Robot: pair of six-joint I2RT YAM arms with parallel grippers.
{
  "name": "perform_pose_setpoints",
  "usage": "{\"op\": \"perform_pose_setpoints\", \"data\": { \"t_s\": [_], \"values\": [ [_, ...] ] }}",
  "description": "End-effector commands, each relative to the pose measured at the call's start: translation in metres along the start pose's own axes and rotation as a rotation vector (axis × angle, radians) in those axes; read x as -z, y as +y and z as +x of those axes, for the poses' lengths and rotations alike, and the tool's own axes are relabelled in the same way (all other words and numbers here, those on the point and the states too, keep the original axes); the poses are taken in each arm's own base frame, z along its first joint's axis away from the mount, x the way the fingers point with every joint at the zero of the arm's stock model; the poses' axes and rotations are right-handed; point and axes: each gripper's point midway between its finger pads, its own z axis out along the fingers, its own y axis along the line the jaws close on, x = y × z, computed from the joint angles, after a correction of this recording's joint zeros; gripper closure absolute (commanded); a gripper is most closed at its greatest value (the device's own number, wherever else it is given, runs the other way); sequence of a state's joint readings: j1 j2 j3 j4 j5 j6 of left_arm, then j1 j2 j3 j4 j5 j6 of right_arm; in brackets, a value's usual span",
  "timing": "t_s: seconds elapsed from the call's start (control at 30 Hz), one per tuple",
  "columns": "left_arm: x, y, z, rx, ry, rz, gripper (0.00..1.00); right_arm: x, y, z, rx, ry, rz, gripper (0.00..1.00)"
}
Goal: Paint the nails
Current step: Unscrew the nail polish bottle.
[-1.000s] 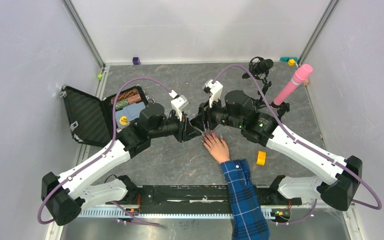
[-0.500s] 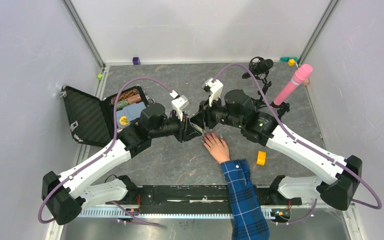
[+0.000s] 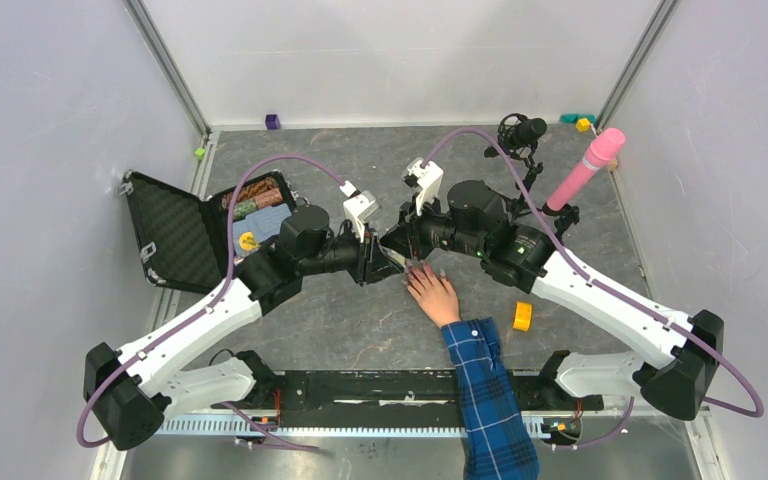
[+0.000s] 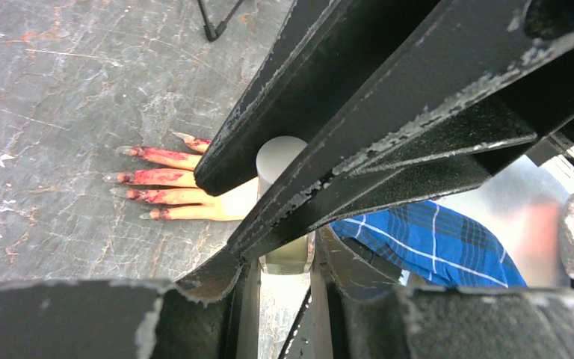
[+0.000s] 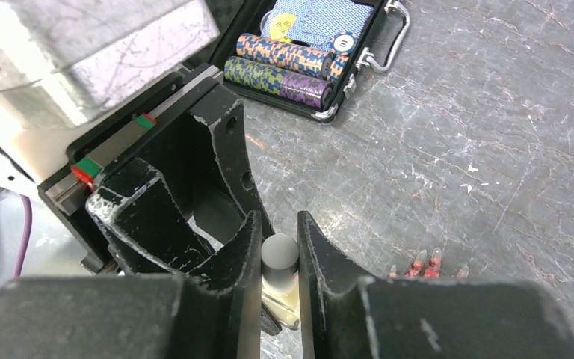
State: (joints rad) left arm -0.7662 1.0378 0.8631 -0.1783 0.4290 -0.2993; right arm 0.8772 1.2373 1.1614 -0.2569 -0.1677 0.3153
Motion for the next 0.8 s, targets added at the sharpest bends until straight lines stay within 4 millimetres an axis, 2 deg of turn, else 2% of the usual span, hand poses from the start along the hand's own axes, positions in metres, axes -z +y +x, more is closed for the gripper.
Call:
{"op": "perform_pose_setpoints", "data": {
  "t_s": [0.0,0.13,0.3,0.47,0.77],
  "values": [
    [0.010,-0.042,-0.022,-0.085,-0.061,0.211,0.98,0.013,0.015,-0.031,0.072,-0.079,-0.058,1.00],
    [0.021,-0.070,-0.014,-0.122,-0.025,0.379,0.98,0.027,0.035,-0.044,0.124,-0.099,-0.184,1.00],
    [0.031,-0.087,-0.005,-0.146,-0.001,0.495,0.98,0.051,0.066,-0.057,0.202,-0.135,-0.366,1.00],
    [0.034,-0.092,-0.003,-0.154,0.004,0.533,0.98,0.076,0.088,-0.067,0.237,-0.163,-0.511,1.00],
    [0.034,-0.092,0.000,-0.143,0.018,0.545,0.98,0.097,0.104,-0.080,0.226,-0.231,-0.612,1.00]
  ]
}}
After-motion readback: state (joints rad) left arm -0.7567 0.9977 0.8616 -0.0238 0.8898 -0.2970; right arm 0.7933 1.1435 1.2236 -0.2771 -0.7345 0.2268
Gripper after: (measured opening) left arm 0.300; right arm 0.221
